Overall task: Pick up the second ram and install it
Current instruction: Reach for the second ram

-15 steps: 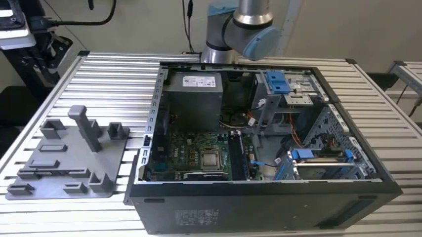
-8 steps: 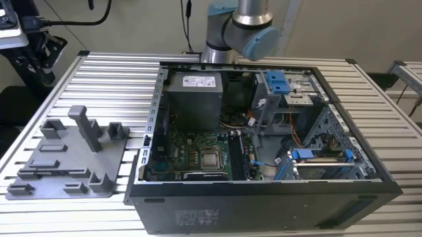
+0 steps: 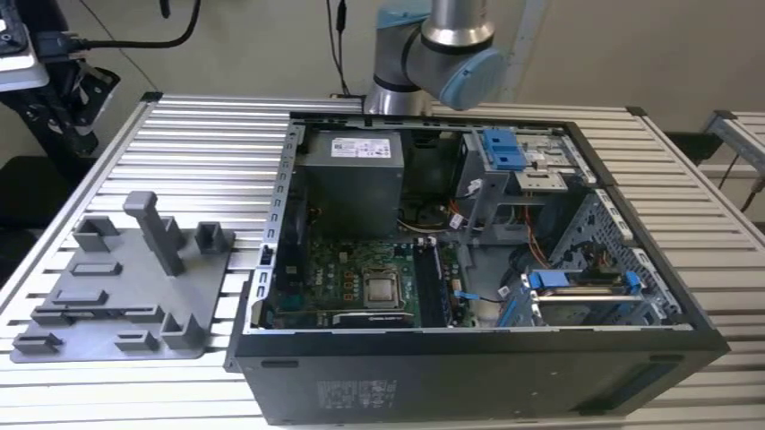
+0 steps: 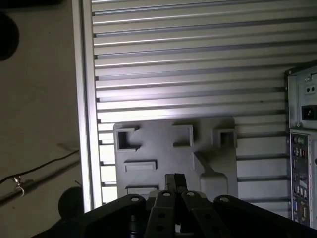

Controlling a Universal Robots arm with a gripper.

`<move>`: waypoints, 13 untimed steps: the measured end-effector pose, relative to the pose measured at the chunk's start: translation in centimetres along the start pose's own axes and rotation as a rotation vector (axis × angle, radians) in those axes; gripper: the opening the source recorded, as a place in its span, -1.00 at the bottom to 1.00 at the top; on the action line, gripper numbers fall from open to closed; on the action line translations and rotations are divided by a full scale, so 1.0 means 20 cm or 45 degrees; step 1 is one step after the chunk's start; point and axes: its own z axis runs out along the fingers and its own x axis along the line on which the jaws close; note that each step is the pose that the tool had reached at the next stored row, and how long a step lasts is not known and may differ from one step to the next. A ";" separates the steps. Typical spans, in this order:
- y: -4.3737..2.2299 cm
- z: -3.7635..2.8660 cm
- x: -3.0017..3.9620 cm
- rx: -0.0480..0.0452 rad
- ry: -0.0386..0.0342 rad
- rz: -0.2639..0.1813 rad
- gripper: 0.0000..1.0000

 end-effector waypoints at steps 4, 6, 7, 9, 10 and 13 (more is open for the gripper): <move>-0.067 0.006 -0.003 -0.001 0.0001 0.000 -0.79; -0.109 0.008 -0.006 -0.001 0.0002 0.000 -0.79; -0.130 0.009 -0.007 -0.002 0.0001 0.000 -0.79; -0.169 0.010 -0.010 -0.002 0.0001 0.000 -0.79; -0.187 0.010 -0.011 -0.002 0.0003 0.000 -0.79; -0.245 0.012 -0.015 -0.003 0.0002 0.000 -0.79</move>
